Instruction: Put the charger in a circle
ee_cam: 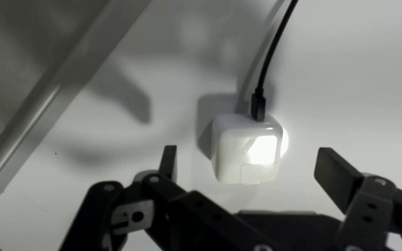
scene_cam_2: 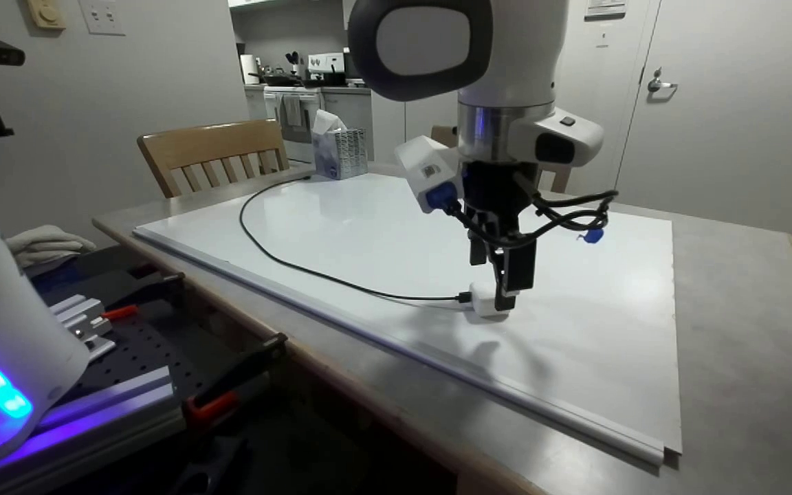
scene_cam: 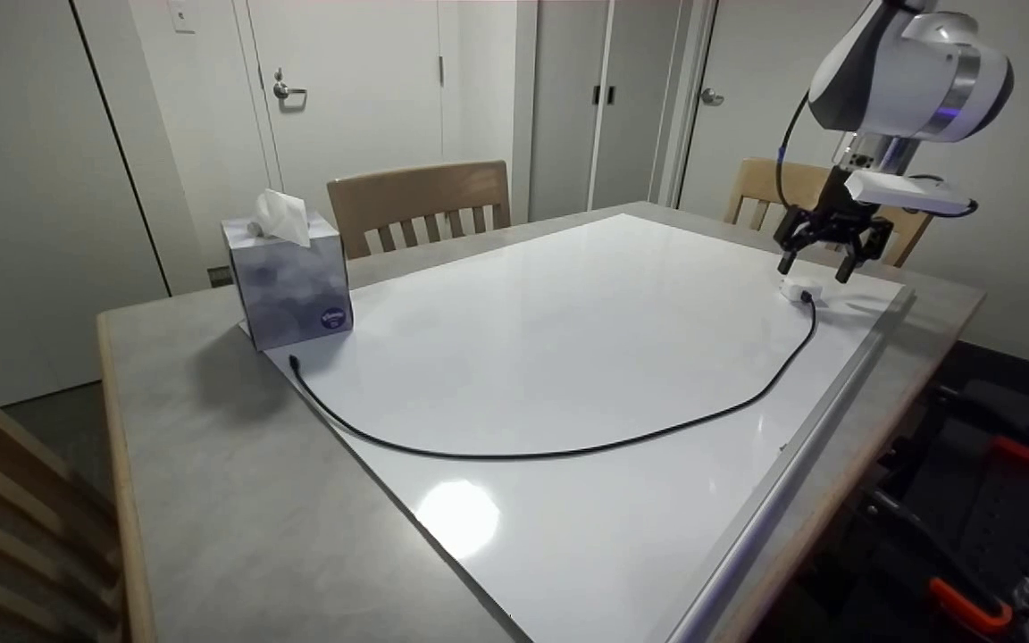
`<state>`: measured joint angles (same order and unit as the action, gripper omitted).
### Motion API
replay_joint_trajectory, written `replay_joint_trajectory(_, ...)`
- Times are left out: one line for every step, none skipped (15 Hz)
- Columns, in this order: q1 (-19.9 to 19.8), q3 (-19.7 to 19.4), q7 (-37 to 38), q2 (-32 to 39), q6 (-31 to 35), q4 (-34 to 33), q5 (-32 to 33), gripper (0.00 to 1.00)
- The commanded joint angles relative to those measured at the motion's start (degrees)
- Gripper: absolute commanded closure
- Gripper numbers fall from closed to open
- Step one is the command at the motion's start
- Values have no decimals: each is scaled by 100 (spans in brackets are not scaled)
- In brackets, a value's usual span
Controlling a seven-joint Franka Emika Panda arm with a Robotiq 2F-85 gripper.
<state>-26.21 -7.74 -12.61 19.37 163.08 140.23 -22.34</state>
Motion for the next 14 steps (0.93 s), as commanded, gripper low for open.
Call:
replay_joint_trajectory(-252,220,-358,286,17,-183,-209,0)
replay_joint_trajectory(-283,251,-387,343,13,-224,-214,0)
replay_joint_trajectory(-309,279,-405,392,10,-268,-208,0)
replay_joint_trajectory(-299,314,-394,396,52,-237,-204,0)
replay_joint_trajectory(-314,357,-310,378,85,-199,-122,22)
replay_joint_trajectory(-296,367,-284,373,102,-182,-103,28)
replay_joint_trajectory(-281,373,-271,358,110,-160,-80,34)
replay_joint_trajectory(-270,376,-271,340,110,-143,-56,42)
replay_joint_trajectory(-250,371,-261,330,116,-132,-23,50)
replay_joint_trajectory(-225,357,-252,318,124,-116,17,56)
replay_joint_trajectory(-207,338,-248,311,118,-112,67,64)
replay_joint_trajectory(-173,311,-244,316,121,-107,142,70)
replay_joint_trajectory(-133,264,-229,316,108,-111,246,74)
replay_joint_trajectory(-85,223,-212,314,95,-118,369,74)
